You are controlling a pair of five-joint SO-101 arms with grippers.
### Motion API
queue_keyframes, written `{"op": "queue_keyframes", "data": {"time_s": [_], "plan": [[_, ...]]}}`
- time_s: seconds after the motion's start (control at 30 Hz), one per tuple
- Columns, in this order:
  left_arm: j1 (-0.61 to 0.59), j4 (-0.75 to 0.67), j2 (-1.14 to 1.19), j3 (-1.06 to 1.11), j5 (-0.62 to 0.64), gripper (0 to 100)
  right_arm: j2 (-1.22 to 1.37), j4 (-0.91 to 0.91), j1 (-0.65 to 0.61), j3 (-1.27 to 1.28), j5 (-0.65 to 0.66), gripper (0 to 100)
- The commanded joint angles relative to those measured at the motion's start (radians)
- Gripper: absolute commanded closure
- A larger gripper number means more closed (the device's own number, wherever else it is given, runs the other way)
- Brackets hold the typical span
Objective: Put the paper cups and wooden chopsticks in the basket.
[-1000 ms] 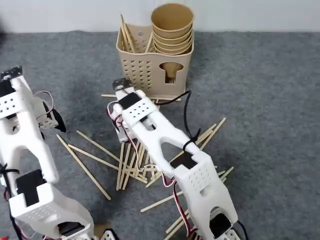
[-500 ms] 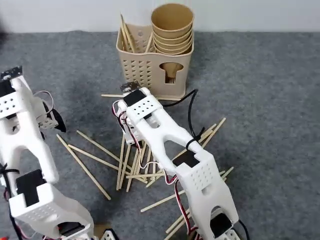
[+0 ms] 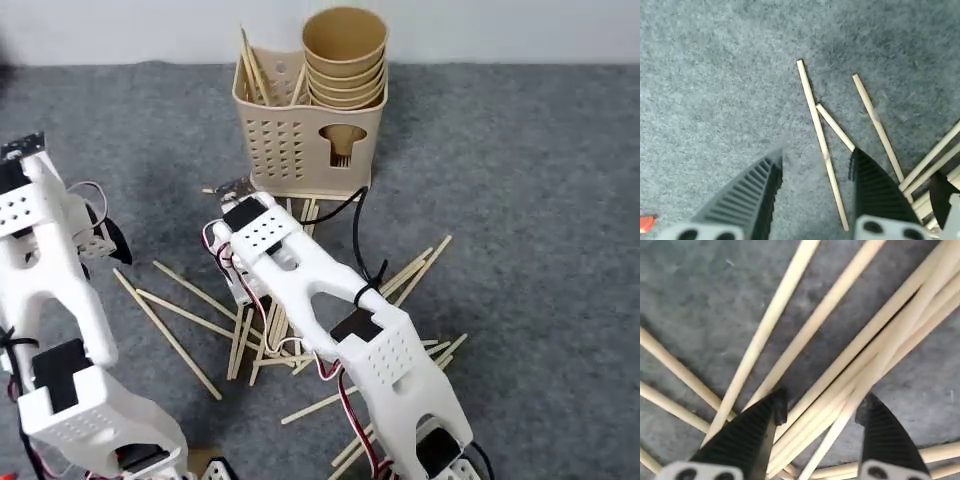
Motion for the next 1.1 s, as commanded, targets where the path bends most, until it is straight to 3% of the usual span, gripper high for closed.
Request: {"op": "queue_keyframes", "data": {"time_s": [0.0, 0.13, 0.27, 0.5, 0.8, 1.07], "plan": [[-0.006, 0.021, -0.046, -0.001, 0.006, 79, -0.008, -0.004, -0.008, -0.052, -0.014, 77.2], [-0.006, 0.021, -0.046, -0.001, 0.006, 79, -0.007, -0.008, -0.008, -0.052, -0.012, 80.7], [-0.005, 0.021, -0.046, -0.001, 0.006, 79, -0.008, -0.01, -0.008, -0.052, -0.011, 99.1], [-0.005, 0.021, -0.046, -0.001, 0.006, 79, -0.036, 0.073, -0.018, -0.06, -0.009, 98.7], [0.0, 0.021, -0.046, -0.001, 0.006, 79, -0.188, 0.116, -0.15, -0.06, -0.005, 99.1], [-0.005, 0.021, -0.046, -0.001, 0.006, 79, -0.134, 0.173, -0.143, -0.057, 0.281, 99.0]]}}
